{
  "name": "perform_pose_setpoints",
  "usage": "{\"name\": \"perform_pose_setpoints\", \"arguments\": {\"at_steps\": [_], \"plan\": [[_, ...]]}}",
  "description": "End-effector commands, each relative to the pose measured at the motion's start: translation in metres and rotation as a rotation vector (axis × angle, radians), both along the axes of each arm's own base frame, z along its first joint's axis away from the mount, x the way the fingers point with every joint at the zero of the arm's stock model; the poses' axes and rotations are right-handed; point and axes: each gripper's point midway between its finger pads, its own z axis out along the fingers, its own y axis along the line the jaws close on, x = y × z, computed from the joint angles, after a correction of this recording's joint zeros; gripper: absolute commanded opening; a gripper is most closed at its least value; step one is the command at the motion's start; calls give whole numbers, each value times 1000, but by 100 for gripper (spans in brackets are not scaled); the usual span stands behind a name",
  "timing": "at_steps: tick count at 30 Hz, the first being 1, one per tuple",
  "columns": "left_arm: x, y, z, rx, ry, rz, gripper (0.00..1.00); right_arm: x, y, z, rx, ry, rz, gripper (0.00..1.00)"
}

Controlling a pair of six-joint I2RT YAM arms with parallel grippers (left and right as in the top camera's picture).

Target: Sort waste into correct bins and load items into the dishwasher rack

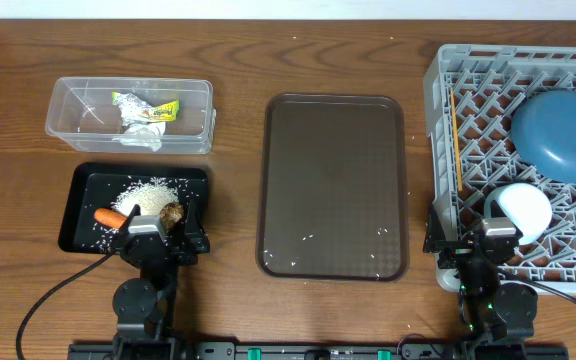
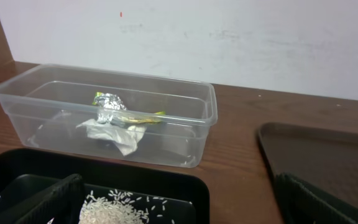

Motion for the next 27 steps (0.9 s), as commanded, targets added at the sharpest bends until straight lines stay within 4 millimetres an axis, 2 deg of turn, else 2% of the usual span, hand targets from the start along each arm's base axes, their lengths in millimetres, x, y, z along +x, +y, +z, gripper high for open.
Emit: {"name": "perform_pose_setpoints", "arguments": {"at_steps": [1,7,14,27], "plan": [[-1,0,-17,32,48,-5,98,0,1,0,14,0,1,99],[-1,2,-17,41,48,0,98,0,1,0,14,0,1,99],[-1,15,-17,42,49,53,98,0,1,0,14,0,1,99],[-1,15,-18,42,51,53,98,0,1,0,14,0,1,99]]}}
